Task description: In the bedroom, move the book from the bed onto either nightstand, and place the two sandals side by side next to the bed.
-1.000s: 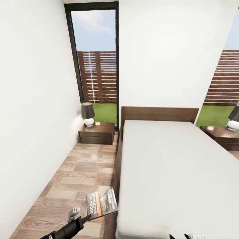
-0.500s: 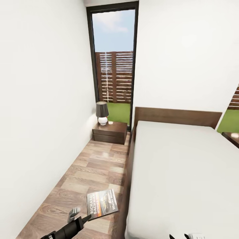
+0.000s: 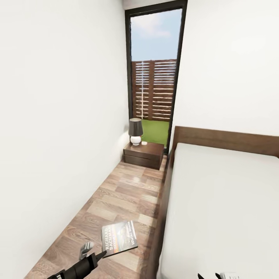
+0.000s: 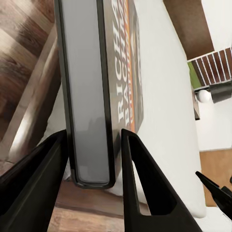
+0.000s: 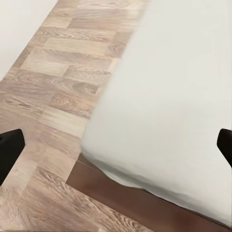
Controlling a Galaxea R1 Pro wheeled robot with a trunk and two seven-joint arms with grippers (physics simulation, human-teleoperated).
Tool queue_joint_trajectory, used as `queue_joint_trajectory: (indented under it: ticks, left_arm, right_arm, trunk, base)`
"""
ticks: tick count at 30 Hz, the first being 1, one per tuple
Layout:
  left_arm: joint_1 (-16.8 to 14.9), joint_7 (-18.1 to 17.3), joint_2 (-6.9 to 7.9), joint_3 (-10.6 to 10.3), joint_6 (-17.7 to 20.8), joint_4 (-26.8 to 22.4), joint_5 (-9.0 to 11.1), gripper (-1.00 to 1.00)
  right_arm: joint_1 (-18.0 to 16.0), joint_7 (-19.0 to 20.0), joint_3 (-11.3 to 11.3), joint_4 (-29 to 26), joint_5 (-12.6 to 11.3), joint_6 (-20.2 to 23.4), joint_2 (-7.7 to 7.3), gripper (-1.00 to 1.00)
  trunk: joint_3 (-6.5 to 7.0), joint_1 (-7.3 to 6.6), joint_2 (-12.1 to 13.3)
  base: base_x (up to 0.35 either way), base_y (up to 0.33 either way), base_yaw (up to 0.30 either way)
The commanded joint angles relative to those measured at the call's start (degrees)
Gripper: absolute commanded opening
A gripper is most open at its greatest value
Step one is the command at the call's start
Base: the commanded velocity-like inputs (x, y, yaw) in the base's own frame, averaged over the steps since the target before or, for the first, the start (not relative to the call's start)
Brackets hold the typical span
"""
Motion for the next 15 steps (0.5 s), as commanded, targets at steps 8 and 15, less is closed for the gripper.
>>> queue_joint_trajectory:
  ticks: [8,15]
  left_arm:
    - [-0.06,-0.18,0.02,-0.20,0.11,0.00,0.53,-1.00]
    - [-0.06,-0.18,0.00,-0.20,0.11,0.00,0.57,-1.00]
  right_arm:
    - [-0.11,0.36,0.46,0.23,-0.60,-0.29,0.02,1.00]
    - [-0.11,0.36,0.46,0.23,-0.60,-0.29,-0.01,1.00]
  trunk:
    - [-0.12,0.03,-0.12]
    - [-0.12,0.03,-0.12]
  base:
    - [0.000,0.000,0.292]
    - [0.000,0.000,0.292]
